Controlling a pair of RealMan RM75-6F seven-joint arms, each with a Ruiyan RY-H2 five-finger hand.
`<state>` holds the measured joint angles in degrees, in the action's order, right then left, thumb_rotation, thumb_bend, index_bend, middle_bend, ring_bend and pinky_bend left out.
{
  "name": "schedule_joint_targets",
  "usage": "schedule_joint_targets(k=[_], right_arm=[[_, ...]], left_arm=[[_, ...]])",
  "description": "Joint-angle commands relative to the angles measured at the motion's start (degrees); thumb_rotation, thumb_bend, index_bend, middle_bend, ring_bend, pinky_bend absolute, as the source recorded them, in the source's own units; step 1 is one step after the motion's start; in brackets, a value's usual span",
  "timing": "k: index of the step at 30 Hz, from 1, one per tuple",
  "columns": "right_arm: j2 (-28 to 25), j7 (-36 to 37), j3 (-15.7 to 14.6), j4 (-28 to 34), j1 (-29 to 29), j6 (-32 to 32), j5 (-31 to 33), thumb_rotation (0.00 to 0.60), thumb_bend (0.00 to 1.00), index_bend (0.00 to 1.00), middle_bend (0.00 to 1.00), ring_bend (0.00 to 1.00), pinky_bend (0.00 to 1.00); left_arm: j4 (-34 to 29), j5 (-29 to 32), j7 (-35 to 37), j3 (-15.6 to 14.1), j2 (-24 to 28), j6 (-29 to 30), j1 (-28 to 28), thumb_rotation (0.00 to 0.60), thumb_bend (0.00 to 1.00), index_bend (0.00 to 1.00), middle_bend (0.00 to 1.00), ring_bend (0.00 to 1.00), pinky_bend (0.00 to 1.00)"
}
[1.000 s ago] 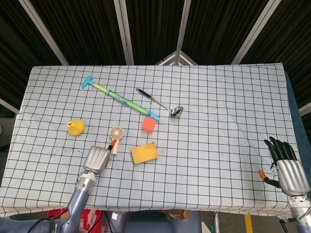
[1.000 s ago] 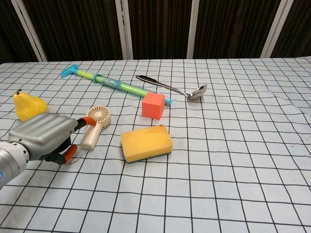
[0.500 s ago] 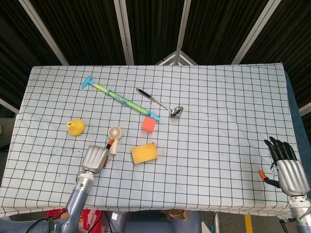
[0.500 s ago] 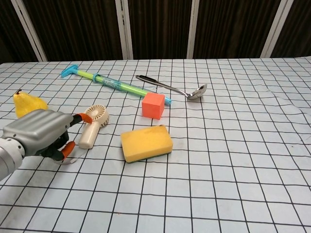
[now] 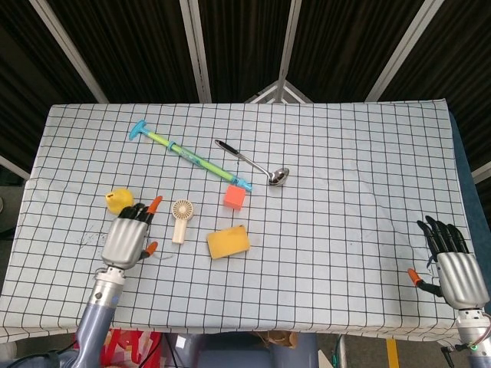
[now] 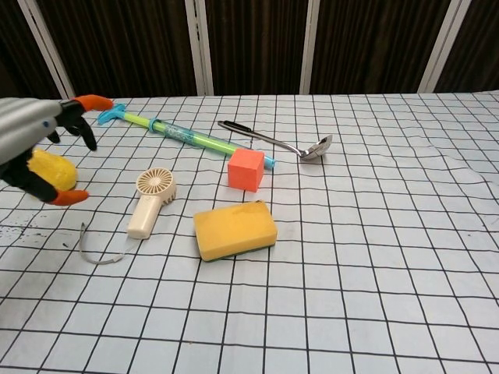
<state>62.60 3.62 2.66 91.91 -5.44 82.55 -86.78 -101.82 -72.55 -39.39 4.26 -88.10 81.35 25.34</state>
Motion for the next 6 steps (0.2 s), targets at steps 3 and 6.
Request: schedule_joint_targets(k=[3,6], right_arm=[[0.1,-0.5,0.0,0.0,0.0,0.1,0.0,0.600,0.28,0.07,0.00,0.00,0.00],[0.2,-0.8,0.0,0.2,0.1,0.3,0.0,0.600,0.28,0.07,0.00,0.00,0.00]], left_arm=[[-1.6,-7.2,6.3,-6.9,7.9,6.8,-6.9,0.600,0.19,0.00,0.07,0.03,0.03],[0.0,-9.8,8.7,-9.1,11.0,10.0,-9.7,0.600,0.19,0.00,0.03,0.01,0.01]])
